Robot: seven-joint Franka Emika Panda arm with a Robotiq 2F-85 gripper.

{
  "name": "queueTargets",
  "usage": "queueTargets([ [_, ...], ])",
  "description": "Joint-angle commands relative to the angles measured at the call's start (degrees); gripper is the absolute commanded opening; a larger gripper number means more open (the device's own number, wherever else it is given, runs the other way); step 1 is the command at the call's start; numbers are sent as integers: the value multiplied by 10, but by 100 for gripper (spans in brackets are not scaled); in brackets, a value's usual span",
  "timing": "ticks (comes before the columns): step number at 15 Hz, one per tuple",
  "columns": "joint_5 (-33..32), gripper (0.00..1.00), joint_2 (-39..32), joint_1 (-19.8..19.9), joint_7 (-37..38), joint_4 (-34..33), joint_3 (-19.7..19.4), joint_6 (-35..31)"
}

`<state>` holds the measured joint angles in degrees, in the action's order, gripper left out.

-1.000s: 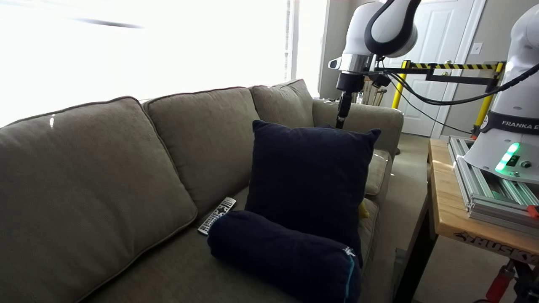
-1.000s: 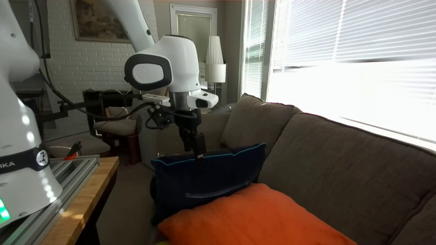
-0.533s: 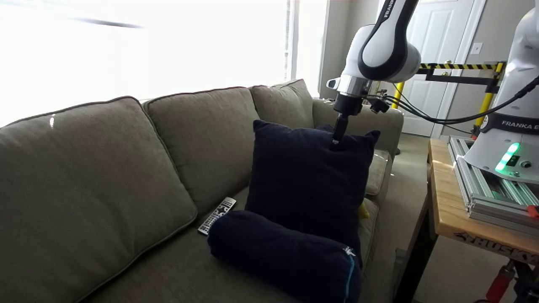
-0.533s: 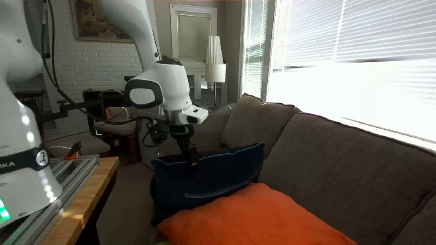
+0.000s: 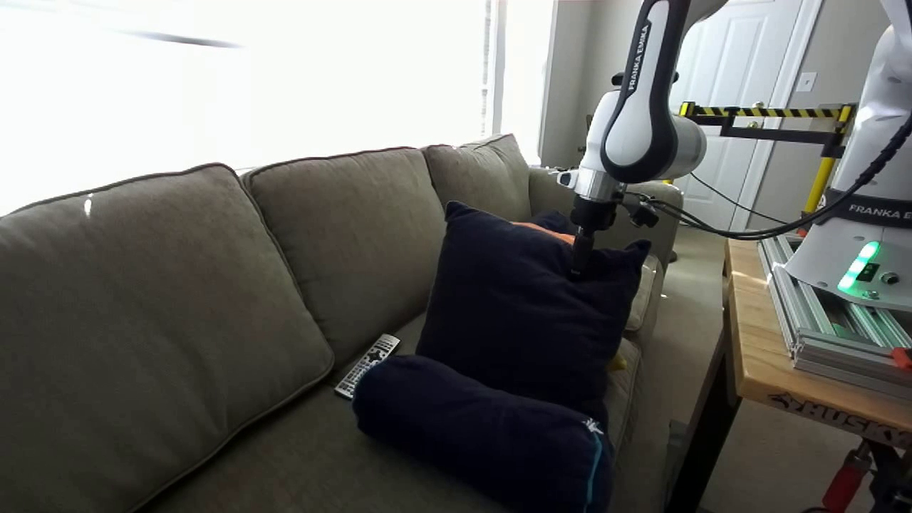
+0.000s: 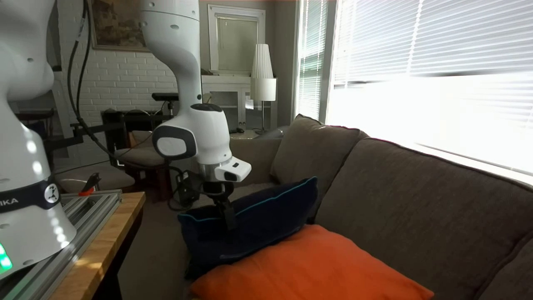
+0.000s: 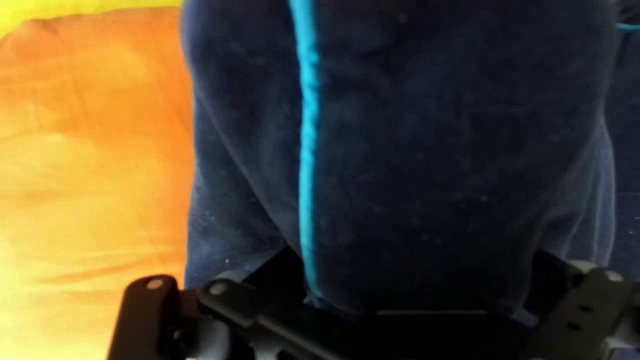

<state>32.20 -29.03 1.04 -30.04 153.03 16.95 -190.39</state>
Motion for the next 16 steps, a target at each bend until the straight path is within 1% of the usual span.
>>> queueTargets([
  [1,4,61,-61,-39,-1,-34,-39,-18],
  [2,-108,55,-53,-67,107,-23,-82,-18],
  [4,-152,41,-37,-90,153,-24,-104,-10],
  [5,-169,35,-14,-103,178,-19,-113,-1],
  [6,-185,27,-6,-109,198,-18,-117,-3],
  [10,-211,3,79,-135,249,5,-125,17],
  [11,-217,0,102,-133,257,9,-121,25],
  [13,-222,0,155,-150,263,22,-135,38],
  [14,-226,2,179,-154,266,26,-139,46],
  [16,-235,0,225,-158,269,24,-147,70],
])
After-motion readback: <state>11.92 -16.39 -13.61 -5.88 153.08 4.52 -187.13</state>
